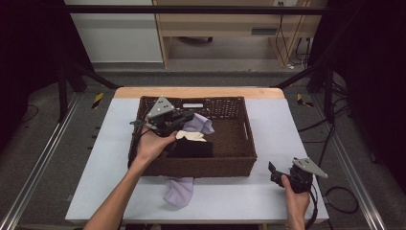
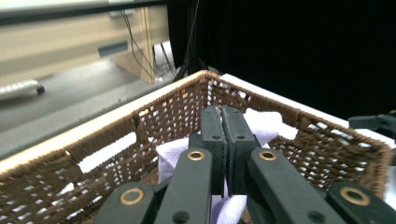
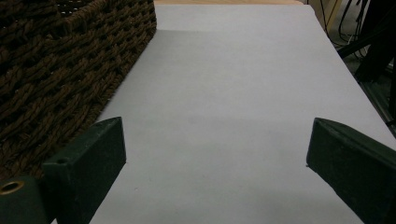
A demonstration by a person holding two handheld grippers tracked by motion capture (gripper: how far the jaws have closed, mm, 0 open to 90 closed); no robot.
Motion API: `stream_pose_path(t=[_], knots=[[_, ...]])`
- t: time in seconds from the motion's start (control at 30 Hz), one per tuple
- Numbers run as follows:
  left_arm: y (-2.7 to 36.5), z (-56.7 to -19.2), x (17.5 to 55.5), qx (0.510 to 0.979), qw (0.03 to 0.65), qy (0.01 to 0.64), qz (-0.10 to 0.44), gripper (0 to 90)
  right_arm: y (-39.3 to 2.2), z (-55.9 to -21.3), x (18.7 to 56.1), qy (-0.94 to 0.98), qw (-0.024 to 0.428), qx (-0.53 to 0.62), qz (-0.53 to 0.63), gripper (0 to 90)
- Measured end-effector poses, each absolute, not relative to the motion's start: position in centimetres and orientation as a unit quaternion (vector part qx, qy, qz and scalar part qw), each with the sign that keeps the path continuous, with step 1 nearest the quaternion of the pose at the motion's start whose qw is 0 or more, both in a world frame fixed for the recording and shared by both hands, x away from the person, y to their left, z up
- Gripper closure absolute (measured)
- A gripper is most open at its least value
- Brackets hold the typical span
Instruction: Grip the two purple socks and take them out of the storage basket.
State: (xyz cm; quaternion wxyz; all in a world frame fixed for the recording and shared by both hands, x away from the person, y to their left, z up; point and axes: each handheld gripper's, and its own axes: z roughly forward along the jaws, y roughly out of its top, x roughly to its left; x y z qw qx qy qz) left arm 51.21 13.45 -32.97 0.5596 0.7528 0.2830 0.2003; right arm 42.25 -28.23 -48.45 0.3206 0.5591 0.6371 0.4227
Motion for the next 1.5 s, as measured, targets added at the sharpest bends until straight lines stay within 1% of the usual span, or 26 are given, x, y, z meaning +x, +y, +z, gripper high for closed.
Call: stream_pose_path(t=[0.23, 0.3, 0.33, 0.43, 0.8, 1.07, 1.27, 1.5], knots=[[14.9, -31.0, 48.8, 0.742, 0.581, 0.263, 0.204, 88.0, -28.2, -48.5, 42.3, 0.638, 0.321, 0.559, 0.421, 5.2], [15.2, -30.4, 47.4, 0.738, 0.591, 0.252, 0.204, 88.0, -28.2, -48.5, 42.3, 0.637, 0.320, 0.559, 0.423, 5.2], [15.2, -30.4, 47.4, 0.738, 0.591, 0.252, 0.204, 88.1, -28.2, -48.5, 42.3, 0.637, 0.320, 0.559, 0.423, 5.2], [15.7, -30.0, 45.7, 0.737, 0.600, 0.235, 0.206, 88.0, -28.2, -48.5, 42.3, 0.637, 0.321, 0.560, 0.423, 5.2], [17.5, -29.5, 41.6, 0.729, 0.620, 0.206, 0.205, 88.0, -28.2, -48.5, 42.3, 0.638, 0.322, 0.559, 0.421, 5.3], [17.8, -31.3, 39.4, 0.736, 0.620, 0.195, 0.190, 88.0, -28.2, -48.5, 42.2, 0.638, 0.325, 0.558, 0.419, 5.3], [17.6, -33.4, 38.8, 0.749, 0.605, 0.199, 0.181, 88.0, -28.1, -48.5, 42.2, 0.637, 0.325, 0.557, 0.421, 5.4], [17.4, -36.5, 38.1, 0.768, 0.585, 0.207, 0.156, 88.0, -28.1, -48.5, 42.2, 0.637, 0.328, 0.555, 0.422, 5.4]])
